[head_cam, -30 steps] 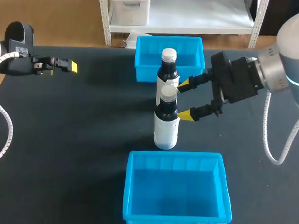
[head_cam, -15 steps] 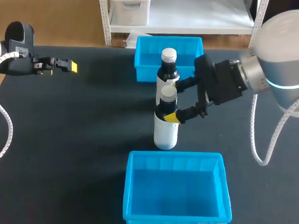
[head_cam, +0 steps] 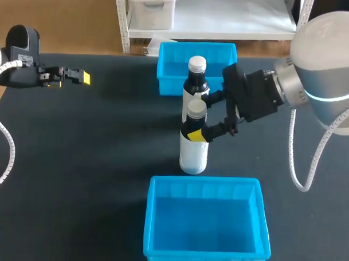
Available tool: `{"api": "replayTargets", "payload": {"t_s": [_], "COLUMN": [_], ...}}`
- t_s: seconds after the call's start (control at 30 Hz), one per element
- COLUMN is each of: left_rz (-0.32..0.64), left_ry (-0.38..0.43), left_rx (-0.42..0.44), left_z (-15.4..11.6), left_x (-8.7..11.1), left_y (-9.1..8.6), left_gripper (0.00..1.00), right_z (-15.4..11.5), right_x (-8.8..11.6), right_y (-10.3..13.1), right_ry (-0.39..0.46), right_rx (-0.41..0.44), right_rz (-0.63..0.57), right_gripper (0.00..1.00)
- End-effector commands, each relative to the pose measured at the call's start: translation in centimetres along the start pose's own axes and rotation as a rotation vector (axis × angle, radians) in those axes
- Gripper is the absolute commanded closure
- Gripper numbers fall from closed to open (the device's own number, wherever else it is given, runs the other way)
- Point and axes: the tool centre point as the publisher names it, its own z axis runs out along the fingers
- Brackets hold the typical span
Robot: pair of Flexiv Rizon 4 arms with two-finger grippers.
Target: Pick up the bottle, and place it in the far bin if it is heavy, or in the near bin if it is light.
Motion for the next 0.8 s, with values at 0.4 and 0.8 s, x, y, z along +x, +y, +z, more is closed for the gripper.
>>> {"api": "replayTargets", "payload": {"t_s": [0.4, 0.8], "left_rz": [0.0, 0.0], "left_ry": [0.0, 0.0], "left_rx": [0.0, 0.0], "left_z": [0.0, 0.0], "left_x": [0.0, 0.0], "left_y": [0.0, 0.0], "left_gripper": [0.0, 0.0], "right_z": [0.25, 0.17], "right_x": [-0.01, -0.08], "right_y": [-0.28, -0.16], "right_ry": [-0.009, -0.007], "right_rx": [-0.004, 0.003], "right_rz": [0.002, -0.001], "right_gripper": [0.39, 1.0]}}
